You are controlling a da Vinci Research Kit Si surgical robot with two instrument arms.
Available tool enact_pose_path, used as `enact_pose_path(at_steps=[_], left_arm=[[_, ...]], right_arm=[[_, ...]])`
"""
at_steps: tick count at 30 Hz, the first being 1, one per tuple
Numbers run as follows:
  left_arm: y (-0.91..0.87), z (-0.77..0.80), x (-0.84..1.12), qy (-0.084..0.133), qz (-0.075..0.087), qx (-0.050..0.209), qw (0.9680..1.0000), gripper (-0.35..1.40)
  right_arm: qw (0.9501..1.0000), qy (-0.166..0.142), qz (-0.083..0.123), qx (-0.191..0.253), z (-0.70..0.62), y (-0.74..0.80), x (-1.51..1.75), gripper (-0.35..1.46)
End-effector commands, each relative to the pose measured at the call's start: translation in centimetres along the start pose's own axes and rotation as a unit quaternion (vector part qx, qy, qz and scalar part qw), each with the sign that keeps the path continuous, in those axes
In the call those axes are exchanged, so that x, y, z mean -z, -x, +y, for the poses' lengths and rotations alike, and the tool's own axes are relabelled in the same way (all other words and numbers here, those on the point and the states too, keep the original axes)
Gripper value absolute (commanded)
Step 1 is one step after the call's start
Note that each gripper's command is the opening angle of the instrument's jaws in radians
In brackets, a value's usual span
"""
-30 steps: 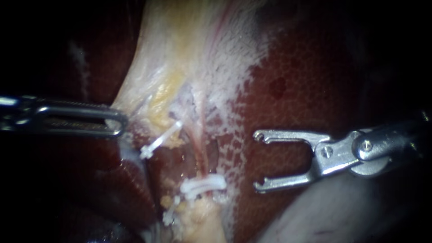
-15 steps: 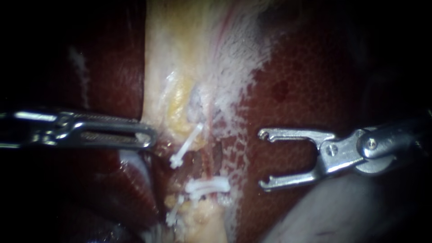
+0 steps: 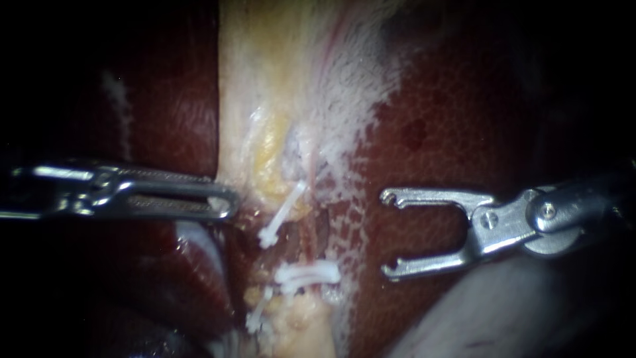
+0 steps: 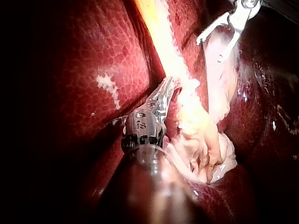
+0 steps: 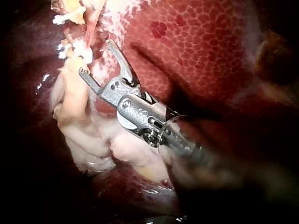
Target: Going back second clip right tube
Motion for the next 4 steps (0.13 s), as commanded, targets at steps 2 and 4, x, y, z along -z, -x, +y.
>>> enact_pose_path(at_steps=[2,4], left_arm=[[0.00,0.00,0.00,0.000,0.000,0.000,1.0000,-0.35],[0.00,0.00,0.00,0.000,0.000,0.000,1.0000,-0.35]], right_arm=[[1.0000,0.000,0.000,0.000,0.00,0.00,0.00,0.60],[1.0000,0.000,0.000,0.000,0.00,0.00,0.00,0.60]])
